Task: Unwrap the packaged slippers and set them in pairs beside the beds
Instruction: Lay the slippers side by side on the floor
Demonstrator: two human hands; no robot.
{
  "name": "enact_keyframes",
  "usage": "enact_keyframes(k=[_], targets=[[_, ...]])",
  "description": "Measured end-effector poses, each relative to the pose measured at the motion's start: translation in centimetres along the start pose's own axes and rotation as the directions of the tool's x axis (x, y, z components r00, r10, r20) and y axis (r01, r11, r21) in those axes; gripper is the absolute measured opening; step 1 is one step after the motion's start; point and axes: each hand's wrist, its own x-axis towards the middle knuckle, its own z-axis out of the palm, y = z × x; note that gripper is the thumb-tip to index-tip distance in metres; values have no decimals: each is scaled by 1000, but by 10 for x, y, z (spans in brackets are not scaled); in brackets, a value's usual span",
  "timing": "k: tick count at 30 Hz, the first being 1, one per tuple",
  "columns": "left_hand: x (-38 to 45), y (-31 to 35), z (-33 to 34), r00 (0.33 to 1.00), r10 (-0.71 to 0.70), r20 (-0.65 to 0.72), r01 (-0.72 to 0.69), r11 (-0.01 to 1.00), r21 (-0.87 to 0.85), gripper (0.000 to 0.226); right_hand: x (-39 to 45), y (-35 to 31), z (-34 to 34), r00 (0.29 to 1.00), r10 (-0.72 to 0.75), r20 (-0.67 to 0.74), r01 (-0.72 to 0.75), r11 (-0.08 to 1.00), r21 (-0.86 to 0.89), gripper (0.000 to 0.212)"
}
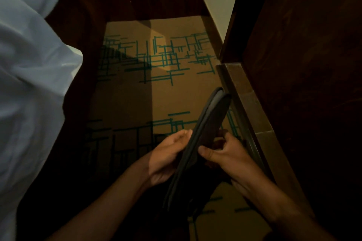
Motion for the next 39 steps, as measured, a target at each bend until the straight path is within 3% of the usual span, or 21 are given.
enact_keyframes(k=[3,11,15,19,21,23,25,29,33,39], targets=[[5,-2,-4,1000,-10,1,10,998,59,23,-11,9,-1,1000,11,-8,-11,998,63,36],[41,9,-14,996,-92,4,88,965,245,38,-20,31,-13,996,69,-53,-46,933,358,17],[68,13,-23,991,-61,-122,110,890,442,18,-29,62,-19,960,224,-169,-135,898,419,4],[98,8,-41,974,32,-226,138,707,694,19,-37,99,-13,884,421,-201,-250,791,558,6],[112,9,-50,974,88,-210,122,577,808,25,-39,112,-10,845,494,-203,-300,754,585,10],[123,6,-55,969,150,-198,109,460,881,14,-42,122,-7,817,539,-205,-343,740,579,14],[128,2,-57,960,210,-185,97,371,924,23,-43,126,-3,794,570,-210,-372,730,574,17],[132,2,-55,943,329,-55,-27,240,970,28,-37,122,3,781,587,-212,-403,734,547,16],[135,4,-49,931,360,58,-105,113,988,29,-28,114,4,761,624,-178,-405,671,621,6],[139,5,-54,936,337,104,-122,34,992,31,-19,112,8,719,665,-201,-435,656,617,14]])
